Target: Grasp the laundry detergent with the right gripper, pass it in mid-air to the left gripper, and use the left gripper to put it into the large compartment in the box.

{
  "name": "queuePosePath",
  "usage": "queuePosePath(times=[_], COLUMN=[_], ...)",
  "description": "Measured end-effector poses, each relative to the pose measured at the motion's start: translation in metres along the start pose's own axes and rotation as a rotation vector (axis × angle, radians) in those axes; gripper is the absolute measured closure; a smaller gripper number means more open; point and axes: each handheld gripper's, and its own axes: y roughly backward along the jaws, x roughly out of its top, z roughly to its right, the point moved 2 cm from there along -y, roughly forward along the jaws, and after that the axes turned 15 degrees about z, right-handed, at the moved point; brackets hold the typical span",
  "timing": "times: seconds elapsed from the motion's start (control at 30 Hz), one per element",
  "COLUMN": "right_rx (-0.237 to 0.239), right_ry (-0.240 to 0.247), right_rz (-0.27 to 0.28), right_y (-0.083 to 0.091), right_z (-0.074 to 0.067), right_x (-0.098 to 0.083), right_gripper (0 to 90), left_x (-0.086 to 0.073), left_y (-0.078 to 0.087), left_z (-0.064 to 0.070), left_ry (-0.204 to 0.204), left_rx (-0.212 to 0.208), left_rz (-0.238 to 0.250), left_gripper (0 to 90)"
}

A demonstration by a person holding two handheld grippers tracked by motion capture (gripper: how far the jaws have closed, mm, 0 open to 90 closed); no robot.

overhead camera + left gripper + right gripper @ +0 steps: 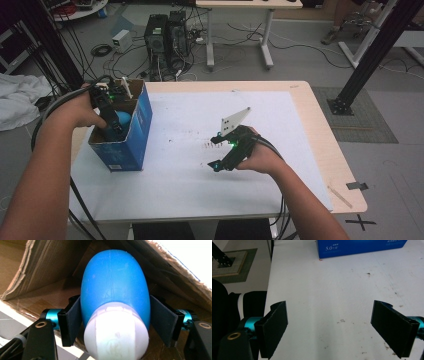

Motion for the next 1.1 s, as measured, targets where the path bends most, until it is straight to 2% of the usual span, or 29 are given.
queuePosePath(times=[0.17, 0.53, 0.8, 1.1], right_rx=[0.004, 0.004, 0.006, -0.004], right_ry=[0.003, -0.001, -0.004, 0.000], right_rz=[0.000, -0.005, -0.005, -0.016], right_y=[0.000, 0.000, 0.003, 0.008], right_z=[0.000, 0.000, 0.000, 0.000], right_x=[0.000, 0.000, 0.001, 0.006], right_gripper=[13.4, 13.4, 13.4, 13.4], left_x=[0.000, -0.005, -0.003, 0.010], left_y=[0.003, 0.020, 0.037, 0.053], left_z=[0.001, 0.001, 0.005, 0.019], left_ry=[-0.004, 0.008, -0.008, -0.057], left_rx=[0.001, 0.009, 0.020, 0.016], left_rz=[0.002, 0.008, 0.022, 0.029], left_gripper=[26.5, 23.3, 20.4, 17.2])
